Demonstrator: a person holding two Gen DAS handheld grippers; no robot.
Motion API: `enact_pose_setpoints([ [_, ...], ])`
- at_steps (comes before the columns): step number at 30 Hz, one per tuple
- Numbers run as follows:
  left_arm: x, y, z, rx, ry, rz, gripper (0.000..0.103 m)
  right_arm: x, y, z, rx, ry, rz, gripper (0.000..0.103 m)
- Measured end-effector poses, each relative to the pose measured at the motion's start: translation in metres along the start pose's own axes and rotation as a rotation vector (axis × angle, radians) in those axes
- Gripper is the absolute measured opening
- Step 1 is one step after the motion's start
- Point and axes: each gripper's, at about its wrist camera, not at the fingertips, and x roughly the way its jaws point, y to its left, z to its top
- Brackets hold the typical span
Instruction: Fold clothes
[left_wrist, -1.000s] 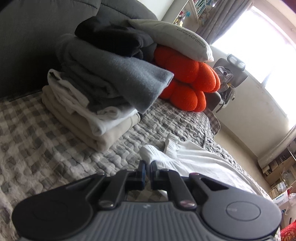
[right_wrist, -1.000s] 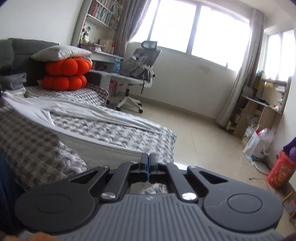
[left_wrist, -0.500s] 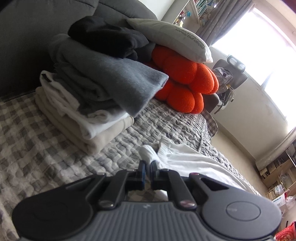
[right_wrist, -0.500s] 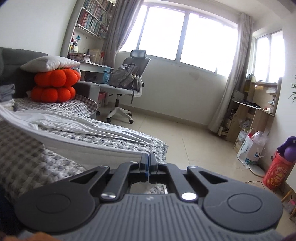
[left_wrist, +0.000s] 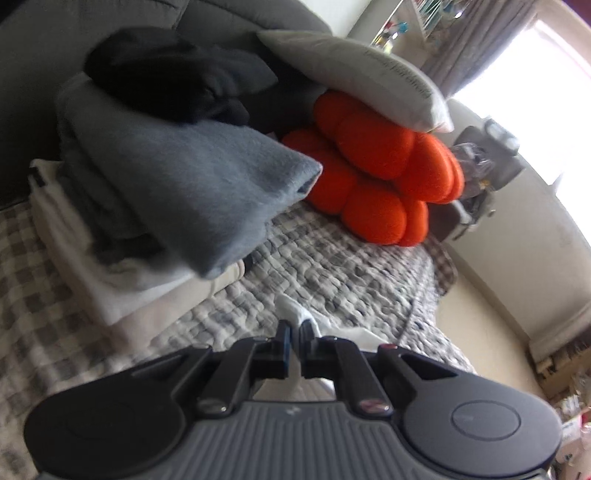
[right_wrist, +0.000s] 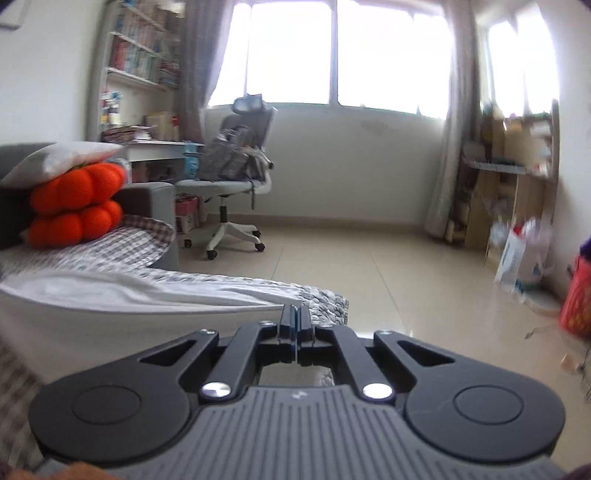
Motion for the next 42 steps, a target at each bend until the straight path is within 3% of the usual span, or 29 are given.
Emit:
enact_pose_setpoints([
  [10, 0.062, -0.045, 0.012, 0.016, 0.022, 0.126, 0.005, 0.106, 0.004, 0.024, 0.034, 0.137, -0.038, 0.0],
  [22, 0.106, -0.067, 0.024, 0.022, 0.041, 0.19, 0.005, 0.163, 0.004, 0.047, 0.01, 0.205, -0.086, 0.0],
  [27, 0.128, -0.072, 0.019, 0.055, 0.077, 0.217, 0.005, 0.191, 0.002, 0.043, 0.012, 0.28, -0.094, 0.0],
  [36, 0.146, -0.077, 0.02, 0.097, 0.088, 0.207, 0.008, 0.216, 0.009, 0.039, -0.004, 0.331, -0.122, 0.0],
  [38, 0.148, -0.077, 0.022, 0.106, 0.103, 0.191, 0.011, 0.217, 0.011, 0.038, -0.013, 0.34, -0.125, 0.0],
  [39, 0.149, -0.077, 0.023, 0.109, 0.107, 0.185, 0.018, 0.218, 0.011, 0.038, -0.017, 0.345, -0.126, 0.0],
  [40, 0.148, -0.078, 0.024, 0.116, 0.103, 0.181, 0.032, 0.219, 0.012, 0.037, -0.021, 0.353, -0.124, 0.0],
  [42, 0.143, -0.08, 0.024, 0.142, 0.071, 0.179, 0.041, 0.222, 0.013, 0.037, -0.034, 0.36, -0.139, 0.0],
])
